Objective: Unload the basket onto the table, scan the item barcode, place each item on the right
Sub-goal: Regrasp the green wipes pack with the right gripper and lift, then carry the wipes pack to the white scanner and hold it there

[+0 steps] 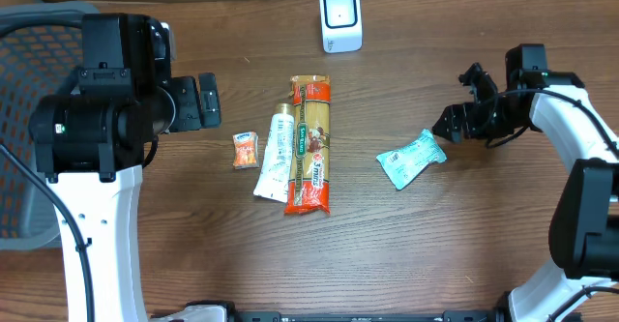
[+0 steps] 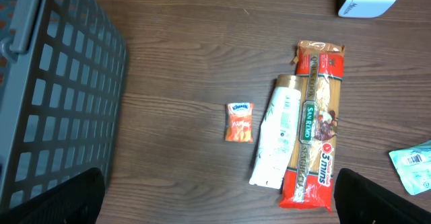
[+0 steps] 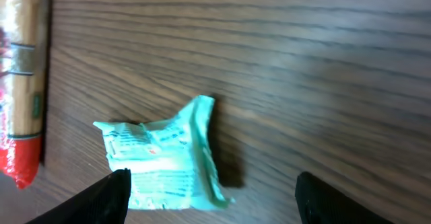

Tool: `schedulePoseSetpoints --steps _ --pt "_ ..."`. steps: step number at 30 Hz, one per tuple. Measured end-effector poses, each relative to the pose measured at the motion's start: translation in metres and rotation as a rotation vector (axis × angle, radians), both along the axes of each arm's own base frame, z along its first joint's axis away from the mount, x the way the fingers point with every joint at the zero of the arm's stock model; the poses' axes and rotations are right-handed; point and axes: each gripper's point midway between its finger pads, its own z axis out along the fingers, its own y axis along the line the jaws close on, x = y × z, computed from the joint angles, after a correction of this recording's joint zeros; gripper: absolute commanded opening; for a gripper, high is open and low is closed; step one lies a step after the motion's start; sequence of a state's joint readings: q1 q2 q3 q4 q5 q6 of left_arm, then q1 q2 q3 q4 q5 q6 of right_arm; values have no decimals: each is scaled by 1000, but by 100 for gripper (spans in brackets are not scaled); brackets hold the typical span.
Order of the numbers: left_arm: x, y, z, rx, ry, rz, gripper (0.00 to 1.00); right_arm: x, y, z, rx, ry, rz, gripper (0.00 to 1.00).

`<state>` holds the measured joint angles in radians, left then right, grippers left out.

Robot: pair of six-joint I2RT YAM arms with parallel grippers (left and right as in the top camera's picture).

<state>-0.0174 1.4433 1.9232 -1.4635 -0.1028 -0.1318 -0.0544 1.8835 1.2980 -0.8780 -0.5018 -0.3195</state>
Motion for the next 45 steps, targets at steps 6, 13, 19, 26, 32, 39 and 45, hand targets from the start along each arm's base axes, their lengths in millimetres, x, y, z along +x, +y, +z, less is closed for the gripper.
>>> schedulePoseSetpoints --steps 6,13,19,26,32,39,45 --pt "0 0 0 0 0 0 100 -3 11 -27 65 50 36 68" --pt "0 0 0 0 0 0 100 -12 19 -44 143 122 42 56" --pt "0 0 0 0 0 0 100 -27 28 -47 207 183 44 46" --pt "0 0 0 0 0 0 100 -44 38 -55 273 242 12 4" --pt "0 0 0 0 0 0 100 -42 49 -49 370 291 -38 4" --pt "0 0 0 0 0 0 100 -28 53 -1 411 268 -59 4" --pt "0 0 0 0 0 0 100 -17 52 112 376 -30 -68 4"
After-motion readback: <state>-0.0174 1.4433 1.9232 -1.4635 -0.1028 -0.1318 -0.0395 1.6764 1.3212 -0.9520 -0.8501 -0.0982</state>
